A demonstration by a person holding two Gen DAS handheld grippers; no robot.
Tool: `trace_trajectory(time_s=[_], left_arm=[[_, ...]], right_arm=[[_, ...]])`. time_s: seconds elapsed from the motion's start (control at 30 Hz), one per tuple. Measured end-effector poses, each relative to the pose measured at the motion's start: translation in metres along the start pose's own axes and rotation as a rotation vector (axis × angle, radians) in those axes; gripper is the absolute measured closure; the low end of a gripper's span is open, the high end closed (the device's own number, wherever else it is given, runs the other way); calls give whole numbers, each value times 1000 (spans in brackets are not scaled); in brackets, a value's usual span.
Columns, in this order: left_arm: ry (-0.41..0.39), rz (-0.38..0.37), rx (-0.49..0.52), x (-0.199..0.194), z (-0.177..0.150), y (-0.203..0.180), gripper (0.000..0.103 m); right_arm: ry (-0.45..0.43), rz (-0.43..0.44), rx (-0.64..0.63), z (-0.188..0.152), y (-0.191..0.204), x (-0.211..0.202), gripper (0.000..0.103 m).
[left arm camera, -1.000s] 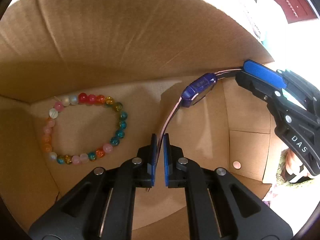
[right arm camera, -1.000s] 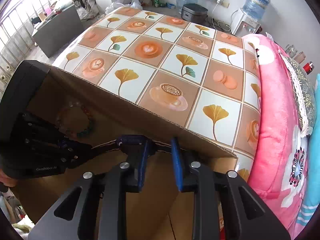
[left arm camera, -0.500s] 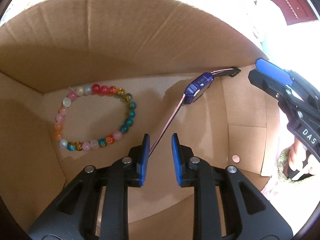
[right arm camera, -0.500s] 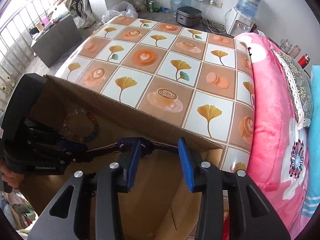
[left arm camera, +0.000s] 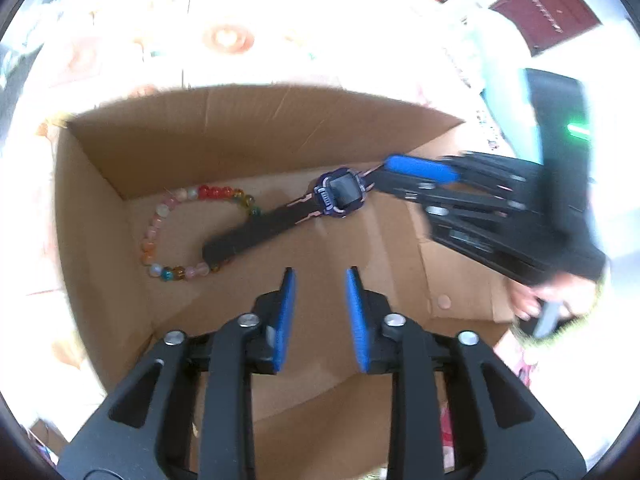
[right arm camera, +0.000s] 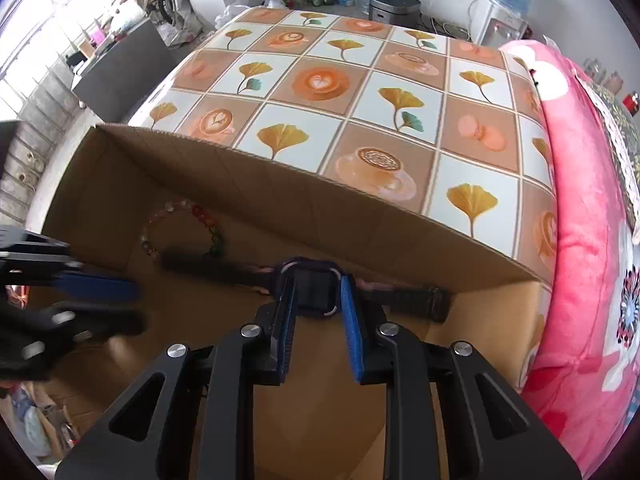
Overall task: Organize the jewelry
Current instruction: 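Release the watch face from the right gripper inside the box, then move the left gripper toward the gold chain pieces beside the box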
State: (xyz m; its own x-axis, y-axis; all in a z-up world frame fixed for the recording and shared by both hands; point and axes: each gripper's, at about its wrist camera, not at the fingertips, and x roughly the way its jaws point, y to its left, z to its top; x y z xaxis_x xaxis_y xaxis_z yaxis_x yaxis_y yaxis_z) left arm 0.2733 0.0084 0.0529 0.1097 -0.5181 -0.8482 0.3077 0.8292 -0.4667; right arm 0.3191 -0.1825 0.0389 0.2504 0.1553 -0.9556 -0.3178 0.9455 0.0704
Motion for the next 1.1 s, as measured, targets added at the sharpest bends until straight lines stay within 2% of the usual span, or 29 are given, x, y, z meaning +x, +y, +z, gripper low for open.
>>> trace_trajectory(time_s=[0.2,0.3,0.37,0.4,0.47,0.53,0.57,0.63,0.7,0.77,0.83,0.93,1.03,1.1], left_arm=[[-165,40,83,-55,-41,-14,63],[-287,72,114,-86,-72,-21,52],[-368,101,123,-102,-94,-28,38],[-416,122,135,-108,-112,-28,34],[-471,168,154,-111,-137,-31,25],[-504,213,161,-112,-168,-31,20],[-508,219,151,-106,-180,-29,19],[-486,248,117,-93,-199,-22,19],[-452,278,87,-74,-215,-14,19],[-409,329,27,-51,-227,-8,19],[-355,368,22,-28,-233,-5,19],[-304,421,27,2,-237,0,19],[-280,453,28,16,-238,2,19],[-294,495,38,18,-237,1,19]], right_arm=[[18,1,24,0,5,7,81],[-41,9,27,-10,7,-16,80],[-113,52,38,-25,9,-47,77],[-162,82,43,-39,12,-69,74],[-242,118,42,-63,17,-100,54],[-326,145,32,-95,26,-132,40],[-367,149,26,-114,33,-145,31],[-427,128,17,-152,46,-160,21],[-445,121,41,-189,53,-159,14],[-425,71,90,-214,54,-148,12],[-387,-23,138,-243,57,-127,12],[-309,-104,215,-274,56,-93,12],[-244,-120,264,-291,55,-68,12],[-234,-137,285,-296,54,-59,12]])
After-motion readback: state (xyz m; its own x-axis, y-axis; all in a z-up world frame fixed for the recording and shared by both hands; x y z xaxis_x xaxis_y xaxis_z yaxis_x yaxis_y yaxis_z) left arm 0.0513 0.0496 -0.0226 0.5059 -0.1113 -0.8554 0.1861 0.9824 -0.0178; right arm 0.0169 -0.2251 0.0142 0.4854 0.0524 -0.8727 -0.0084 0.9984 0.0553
